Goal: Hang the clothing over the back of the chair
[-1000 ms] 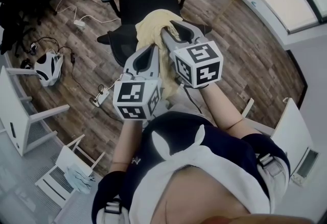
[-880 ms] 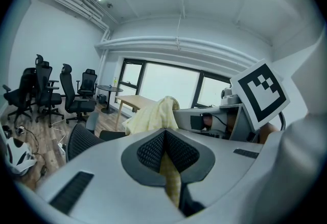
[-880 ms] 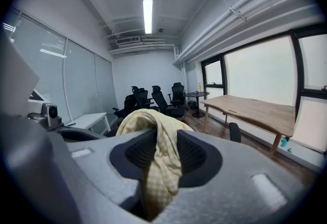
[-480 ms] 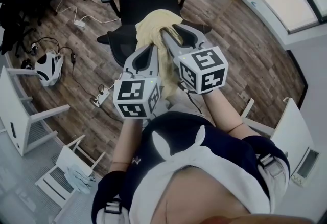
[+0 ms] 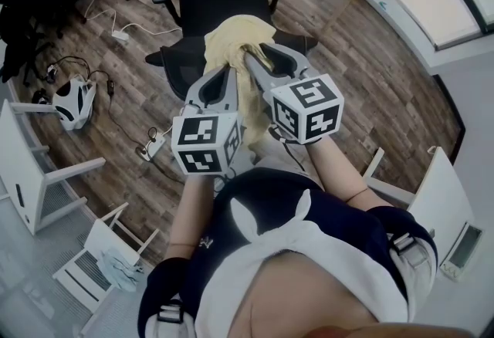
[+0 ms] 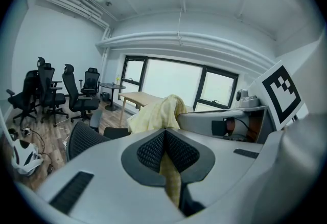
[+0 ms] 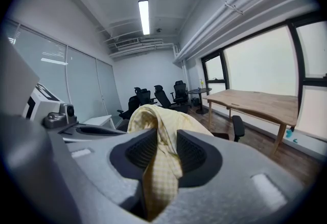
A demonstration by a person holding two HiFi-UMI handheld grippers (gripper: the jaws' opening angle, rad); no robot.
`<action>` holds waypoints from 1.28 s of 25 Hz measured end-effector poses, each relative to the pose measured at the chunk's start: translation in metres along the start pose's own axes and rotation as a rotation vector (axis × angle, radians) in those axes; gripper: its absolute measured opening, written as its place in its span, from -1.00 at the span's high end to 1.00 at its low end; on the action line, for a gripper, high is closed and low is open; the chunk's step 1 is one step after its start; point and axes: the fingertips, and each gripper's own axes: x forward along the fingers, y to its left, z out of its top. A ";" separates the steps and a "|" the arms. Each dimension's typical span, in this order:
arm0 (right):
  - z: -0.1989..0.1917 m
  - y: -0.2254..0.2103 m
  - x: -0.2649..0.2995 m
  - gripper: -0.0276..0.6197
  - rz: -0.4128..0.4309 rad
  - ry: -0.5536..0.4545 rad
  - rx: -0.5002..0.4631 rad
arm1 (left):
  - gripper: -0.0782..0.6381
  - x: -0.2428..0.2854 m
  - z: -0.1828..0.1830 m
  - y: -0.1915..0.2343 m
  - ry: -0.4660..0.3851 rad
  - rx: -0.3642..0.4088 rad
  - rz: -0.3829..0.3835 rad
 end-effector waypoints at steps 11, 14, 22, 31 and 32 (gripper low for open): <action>-0.016 0.014 0.010 0.55 0.047 0.124 -0.047 | 0.76 -0.002 -0.010 0.007 0.036 -0.006 0.066; -0.023 0.018 0.012 0.55 0.029 0.148 -0.089 | 0.76 -0.002 -0.015 0.007 0.058 -0.014 0.078; -0.028 0.020 0.013 0.57 0.049 0.178 -0.080 | 0.76 -0.002 -0.018 0.007 0.081 -0.047 0.084; -0.006 0.013 -0.007 0.55 -0.088 0.005 -0.139 | 0.76 -0.022 -0.004 0.004 -0.086 -0.032 0.126; -0.003 0.013 -0.012 0.55 -0.096 -0.021 -0.141 | 0.76 -0.025 -0.004 0.004 -0.093 -0.035 0.126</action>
